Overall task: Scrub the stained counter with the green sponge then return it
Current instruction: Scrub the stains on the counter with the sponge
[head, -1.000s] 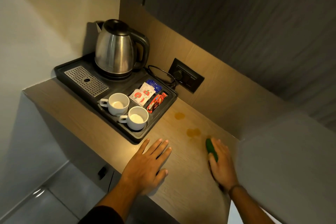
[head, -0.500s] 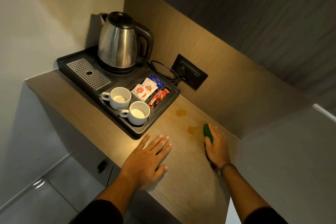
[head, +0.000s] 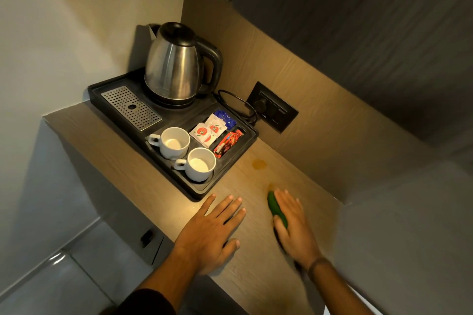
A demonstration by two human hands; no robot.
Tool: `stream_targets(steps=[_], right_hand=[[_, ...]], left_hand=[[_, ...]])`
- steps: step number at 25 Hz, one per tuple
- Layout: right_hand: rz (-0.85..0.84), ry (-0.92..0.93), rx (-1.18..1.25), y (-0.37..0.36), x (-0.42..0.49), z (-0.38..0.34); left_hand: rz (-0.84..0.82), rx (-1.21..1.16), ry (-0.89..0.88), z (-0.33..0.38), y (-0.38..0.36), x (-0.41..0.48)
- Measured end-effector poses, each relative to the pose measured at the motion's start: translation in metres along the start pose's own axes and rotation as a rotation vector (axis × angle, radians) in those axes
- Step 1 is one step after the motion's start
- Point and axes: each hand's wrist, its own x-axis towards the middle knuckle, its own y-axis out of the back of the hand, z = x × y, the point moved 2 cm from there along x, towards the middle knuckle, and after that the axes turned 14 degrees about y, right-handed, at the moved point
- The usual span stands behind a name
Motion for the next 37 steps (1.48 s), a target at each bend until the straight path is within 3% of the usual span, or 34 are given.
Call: stream_targets(steps=[3,6,8,11,13,17,19,22,24,28,30,33,37], right_hand=[[0.019,-0.009,-0.023,0.008,-0.033,0.015],[0.092,-0.196,-0.020,0.020,0.029,0.020],[0.036,-0.122,0.004,0.009,0.041,-0.002],[-0.051,0.058,0.004,-0.001,-0.022,-0.012],[0.011,0.013,-0.025,0.011,-0.037,0.006],[0.075,-0.190,-0.003,0.016,0.054,0.014],[0.021,-0.051,-0.016,-0.003,0.068,-0.006],[-0.079,0.122,-0.016,-0.013,0.017,-0.008],[-0.034,0.066,-0.028,-0.003,0.015,0.012],[0.040,-0.147,-0.016,0.009,0.106,0.020],[-0.024,-0.017,-0.002,-0.003,0.109,0.009],[-0.088,0.145,0.000,-0.003,0.044,0.018],[0.022,-0.077,-0.017,0.014,0.087,0.043]], left_hand=[[0.000,0.013,0.002,0.001,-0.001,0.000],[-0.004,0.016,-0.003,0.002,0.000,0.000],[-0.013,0.005,-0.002,0.001,0.001,-0.001],[-0.029,0.000,-0.003,0.002,0.002,-0.001],[-0.023,0.010,0.002,0.001,0.003,-0.001],[-0.023,0.019,-0.002,0.004,0.005,-0.001],[-0.036,0.005,0.000,0.004,0.006,-0.001],[-0.037,-0.007,0.000,0.003,0.005,-0.001],[-0.042,-0.009,0.000,0.002,0.005,0.000],[-0.046,-0.004,-0.005,0.002,0.005,0.001],[-0.050,-0.010,-0.006,0.002,0.004,0.001],[-0.043,-0.030,-0.006,0.000,0.003,0.002],[-0.046,-0.019,-0.006,0.002,0.003,0.002]])
